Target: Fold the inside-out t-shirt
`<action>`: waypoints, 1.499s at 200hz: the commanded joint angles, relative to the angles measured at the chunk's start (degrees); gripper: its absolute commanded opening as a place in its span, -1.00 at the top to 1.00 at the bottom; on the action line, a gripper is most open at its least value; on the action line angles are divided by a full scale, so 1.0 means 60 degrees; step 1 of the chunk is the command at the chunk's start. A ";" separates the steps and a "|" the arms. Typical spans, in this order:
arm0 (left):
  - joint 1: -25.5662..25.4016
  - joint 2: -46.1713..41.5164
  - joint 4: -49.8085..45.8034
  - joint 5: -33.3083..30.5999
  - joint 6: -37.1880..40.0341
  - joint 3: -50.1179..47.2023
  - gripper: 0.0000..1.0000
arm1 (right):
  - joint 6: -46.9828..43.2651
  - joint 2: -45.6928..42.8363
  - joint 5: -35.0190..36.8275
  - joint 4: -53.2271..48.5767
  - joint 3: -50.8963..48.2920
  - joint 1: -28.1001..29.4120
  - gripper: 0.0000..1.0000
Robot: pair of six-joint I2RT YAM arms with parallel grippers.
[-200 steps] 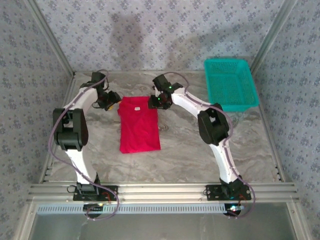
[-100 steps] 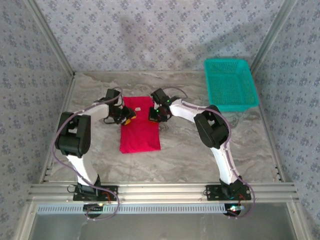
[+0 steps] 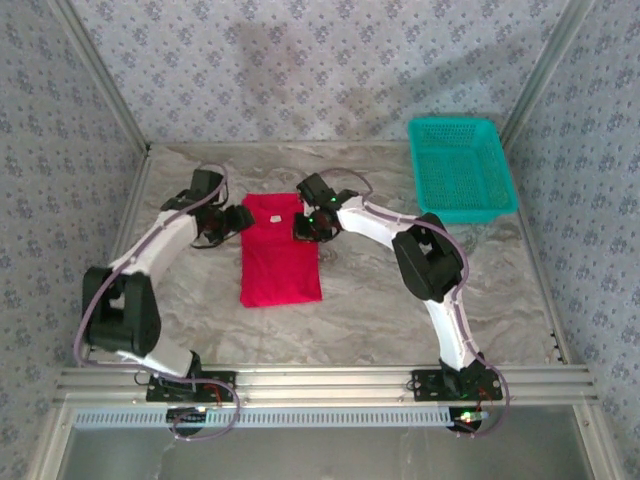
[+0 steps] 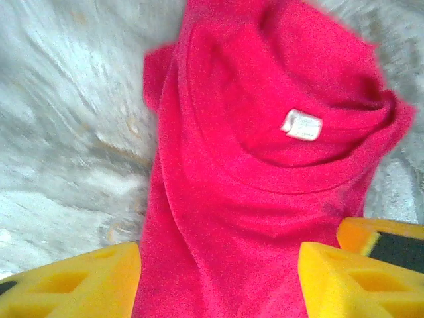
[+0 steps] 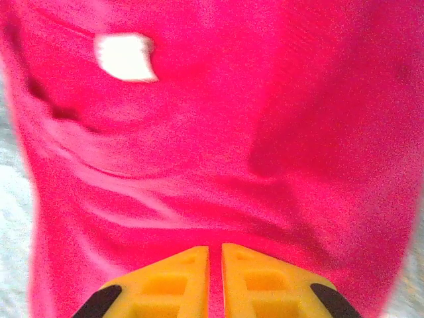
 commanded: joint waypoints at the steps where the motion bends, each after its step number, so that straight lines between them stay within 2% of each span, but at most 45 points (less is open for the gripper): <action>1: 0.0258 -0.0948 0.0102 -0.1238 0.0142 -0.0519 -0.65 | -0.0234 0.0735 -0.0072 -0.0114 0.0957 -0.0041 0.68; 12: 0.0671 -0.1251 0.0566 -0.0968 -0.0062 -0.1045 -0.98 | -0.0210 0.1199 -0.0105 -0.0285 0.1341 -0.0119 0.68; 43: 0.2157 -0.1511 0.1531 0.1276 -0.0303 -0.1934 -1.00 | -0.0238 0.2072 -0.0651 -0.0958 0.2207 -0.0419 0.66; 67: 0.2271 -0.1615 0.1719 0.1547 -0.0003 -0.2086 -1.00 | -0.0452 0.1721 -0.0988 -0.1465 0.2568 -0.0560 0.59; 79: 0.2263 -0.1695 0.1942 0.1751 0.0118 -0.2189 -1.00 | -0.0682 0.1306 -0.0920 -0.1509 0.2539 -0.0564 0.42; 102: 0.2270 -0.1852 0.2122 0.2041 0.0298 -0.2285 -0.99 | -0.1278 0.0725 -0.0570 -0.1775 0.2348 -0.0600 -0.11; 112: 0.2259 -0.1956 0.2169 0.2088 0.0343 -0.2343 -0.99 | -0.1443 0.0594 -0.0305 -0.1829 0.2183 -0.0649 -0.24; 129: 0.2261 -0.2123 0.2438 0.2304 0.0363 -0.2532 -0.96 | -0.1625 0.0634 0.0071 -0.1878 0.2048 -0.0809 -0.31; 189: 0.2248 -0.1797 0.2598 0.2614 0.0179 -0.2511 -0.83 | -0.1813 0.1932 0.1125 -0.1798 0.3111 -0.1070 -0.34; 227: 0.2194 -0.1692 0.2698 0.2589 0.0134 -0.2510 -0.79 | -0.1712 0.3100 0.1051 -0.1991 0.4270 -0.0981 -0.36; 256: 0.2138 -0.1270 0.2682 0.2477 0.0054 -0.2394 -0.77 | -0.1662 0.3579 0.0955 -0.2058 0.4523 -0.0923 -0.35; 274: 0.1957 -0.0562 0.2542 0.2180 0.0264 -0.2071 -0.73 | -0.1728 0.3635 0.0741 -0.2001 0.4418 -0.0909 -0.18; 287: 0.1751 0.0142 0.2519 0.1940 0.0464 -0.1710 -0.70 | -0.1823 0.3613 0.0499 -0.1999 0.4331 -0.0908 0.14; 300: 0.1488 0.0997 0.2511 0.1811 0.0633 -0.1238 -0.59 | -0.1963 0.3508 0.0408 -0.1985 0.4208 -0.0908 0.35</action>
